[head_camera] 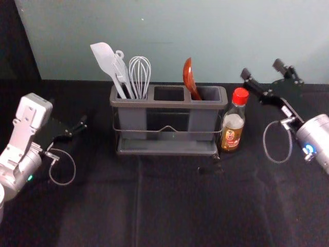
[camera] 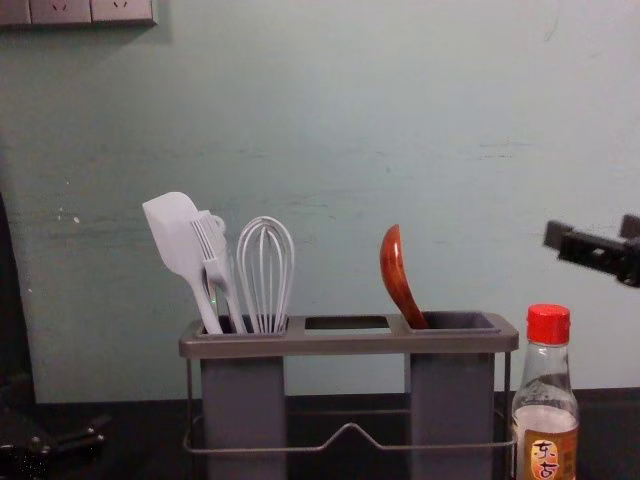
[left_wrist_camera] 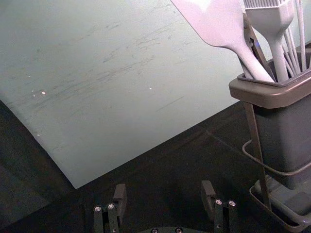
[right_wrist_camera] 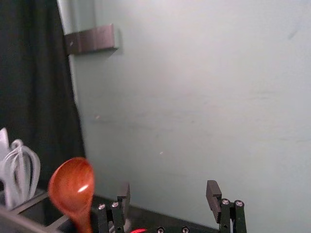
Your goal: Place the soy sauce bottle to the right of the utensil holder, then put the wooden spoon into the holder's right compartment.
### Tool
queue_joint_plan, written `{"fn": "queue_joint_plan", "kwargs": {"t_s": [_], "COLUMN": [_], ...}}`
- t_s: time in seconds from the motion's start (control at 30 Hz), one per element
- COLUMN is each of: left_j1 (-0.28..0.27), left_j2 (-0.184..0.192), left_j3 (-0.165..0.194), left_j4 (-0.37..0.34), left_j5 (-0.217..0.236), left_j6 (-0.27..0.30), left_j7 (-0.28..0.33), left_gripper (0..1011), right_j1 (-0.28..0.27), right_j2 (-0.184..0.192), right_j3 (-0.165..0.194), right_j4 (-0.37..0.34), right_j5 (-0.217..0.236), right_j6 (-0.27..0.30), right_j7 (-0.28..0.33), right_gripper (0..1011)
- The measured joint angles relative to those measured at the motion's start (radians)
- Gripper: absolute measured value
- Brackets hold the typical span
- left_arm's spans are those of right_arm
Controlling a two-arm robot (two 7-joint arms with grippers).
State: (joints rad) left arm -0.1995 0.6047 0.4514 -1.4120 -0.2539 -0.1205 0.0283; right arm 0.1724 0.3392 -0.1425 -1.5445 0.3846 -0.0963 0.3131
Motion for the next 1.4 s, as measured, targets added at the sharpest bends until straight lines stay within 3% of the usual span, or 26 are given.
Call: {"fn": "queue_joint_plan", "kwargs": {"t_s": [0.17,0.3,0.4,0.53,0.67,0.8,1.03,1.13,1.4], "left_j1": [0.000,0.000,0.000,0.000,0.000,0.000,0.000,0.000,0.000], "left_j2": [0.000,0.000,0.000,0.000,0.000,0.000,0.000,0.000,0.000], "left_j3": [0.000,0.000,0.000,0.000,0.000,0.000,0.000,0.000,0.000], "left_j4": [0.000,0.000,0.000,0.000,0.000,0.000,0.000,0.000,0.000], "left_j5": [0.000,0.000,0.000,0.000,0.000,0.000,0.000,0.000,0.000], "left_j6": [0.000,0.000,0.000,0.000,0.000,0.000,0.000,0.000,0.000], "left_j7": [0.000,0.000,0.000,0.000,0.000,0.000,0.000,0.000,0.000], "left_gripper": [1005,1005,1005,1005,1005,1005,1005,1005,1005], "right_j1": [-0.015,-0.026,-0.028,-0.033,-0.033,-0.026,-0.019,-0.019,-0.019], "right_j2": [-0.009,-0.027,-0.031,-0.021,0.002,0.016,0.011,0.003,0.004], "right_j3": [0.035,0.080,0.092,0.090,0.063,0.034,0.021,0.023,0.023], "right_j4": [-0.005,0.021,0.039,0.059,0.085,0.109,0.136,0.148,0.148], "right_j5": [-0.012,-0.097,-0.152,-0.248,-0.333,-0.403,-0.449,-0.465,-0.464], "right_j6": [-0.050,-0.116,-0.119,-0.040,0.048,0.086,0.081,0.043,0.050], "right_j7": [-0.030,-0.120,-0.170,-0.235,-0.250,-0.254,-0.254,-0.255,-0.255], "right_gripper": [1004,1004,1004,1004,1004,1004,1004,1004,1004]}}
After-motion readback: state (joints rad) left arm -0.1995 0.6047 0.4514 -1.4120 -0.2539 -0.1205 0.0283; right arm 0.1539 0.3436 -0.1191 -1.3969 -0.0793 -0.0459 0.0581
